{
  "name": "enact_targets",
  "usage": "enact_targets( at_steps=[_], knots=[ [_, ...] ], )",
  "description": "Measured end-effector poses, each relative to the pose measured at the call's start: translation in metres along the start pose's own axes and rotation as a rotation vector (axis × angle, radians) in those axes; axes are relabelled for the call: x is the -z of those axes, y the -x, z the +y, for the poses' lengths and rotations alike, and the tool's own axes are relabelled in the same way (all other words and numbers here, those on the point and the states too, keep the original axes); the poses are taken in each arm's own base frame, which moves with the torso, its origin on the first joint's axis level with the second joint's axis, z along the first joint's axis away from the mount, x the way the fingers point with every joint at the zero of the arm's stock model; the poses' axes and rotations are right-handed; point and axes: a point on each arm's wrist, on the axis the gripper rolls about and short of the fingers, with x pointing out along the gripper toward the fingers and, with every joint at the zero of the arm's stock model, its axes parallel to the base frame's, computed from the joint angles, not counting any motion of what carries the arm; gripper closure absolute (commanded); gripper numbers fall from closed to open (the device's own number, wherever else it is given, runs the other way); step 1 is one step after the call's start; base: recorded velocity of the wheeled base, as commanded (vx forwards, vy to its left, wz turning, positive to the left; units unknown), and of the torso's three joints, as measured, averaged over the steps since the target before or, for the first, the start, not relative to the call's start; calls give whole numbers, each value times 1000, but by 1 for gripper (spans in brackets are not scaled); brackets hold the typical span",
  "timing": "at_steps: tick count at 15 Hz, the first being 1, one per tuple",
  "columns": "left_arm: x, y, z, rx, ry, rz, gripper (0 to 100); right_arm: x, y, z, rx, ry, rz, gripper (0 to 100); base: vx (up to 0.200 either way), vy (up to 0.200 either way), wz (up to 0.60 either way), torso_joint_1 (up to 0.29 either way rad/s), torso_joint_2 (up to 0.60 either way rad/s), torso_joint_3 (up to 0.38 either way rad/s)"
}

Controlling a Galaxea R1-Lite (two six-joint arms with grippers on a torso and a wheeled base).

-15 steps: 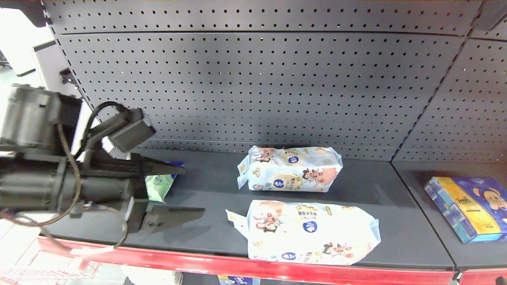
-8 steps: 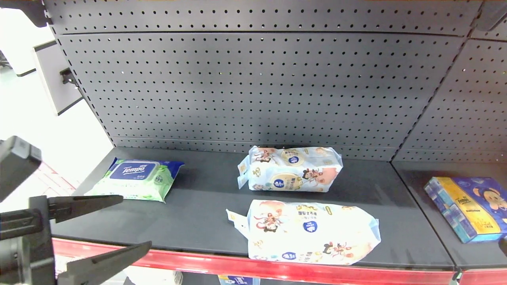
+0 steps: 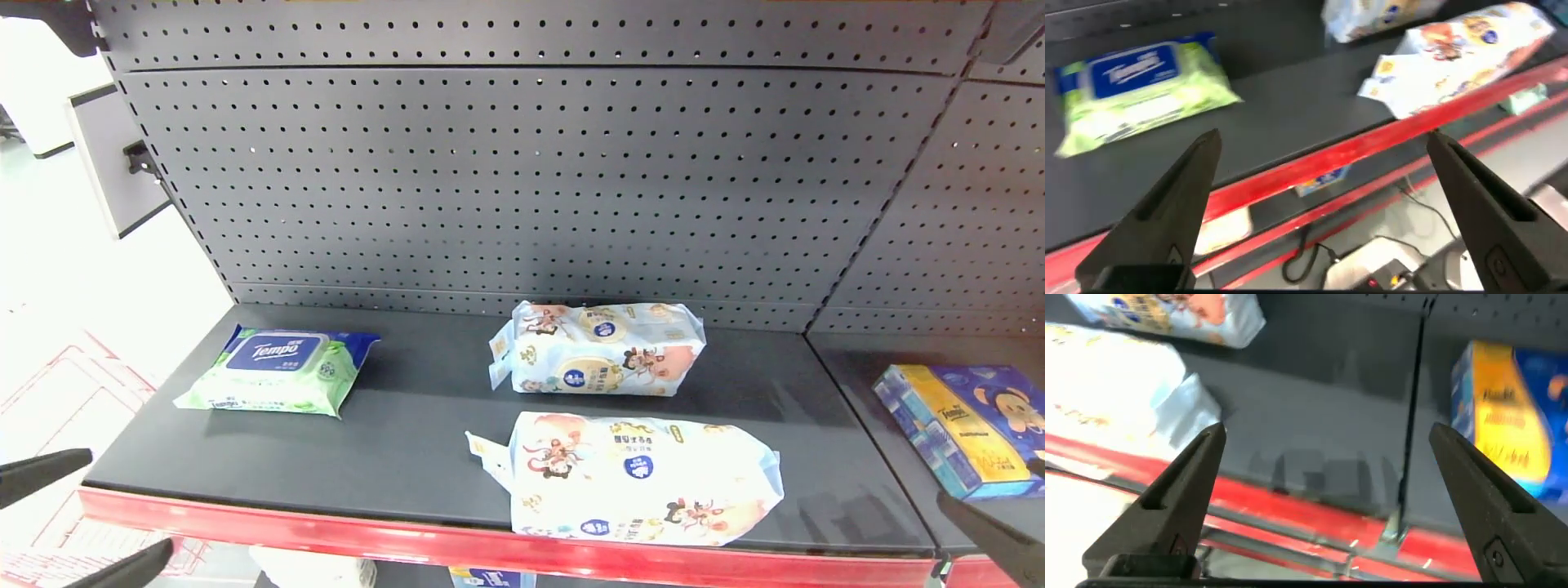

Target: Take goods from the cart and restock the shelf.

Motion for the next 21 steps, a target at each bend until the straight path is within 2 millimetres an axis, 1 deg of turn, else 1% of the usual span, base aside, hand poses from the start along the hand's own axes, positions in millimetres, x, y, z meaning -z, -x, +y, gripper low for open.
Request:
enact_targets(
  at_steps=[1,3,6,10,12,16,21],
  knots=[
    [5,7,0,-33,4,-4,0,-5,-9,-4,21,41,2,0,0,0,0,0,0,0],
    [15,18,0,-63,7,-5,0,-9,-24,-8,37,95,31,0,0,0,0,0,0,0],
    [28,29,0,-125,7,-32,0,-6,-39,0,-60,123,89,0,0,0,0,0,0,0],
    [41,38,0,-170,7,-70,0,-4,-54,1,-99,131,157,0,0,0,0,0,0,0],
    [43,41,0,-179,7,-86,0,-2,-59,3,-116,132,183,0,0,0,0,0,0,0],
    [45,44,0,-183,6,-102,0,0,-69,15,-216,166,219,0,0,0,0,0,0,0],
    [45,46,0,-184,6,-111,0,-10,-89,18,-245,202,241,0,0,0,0,0,0,0]
  ],
)
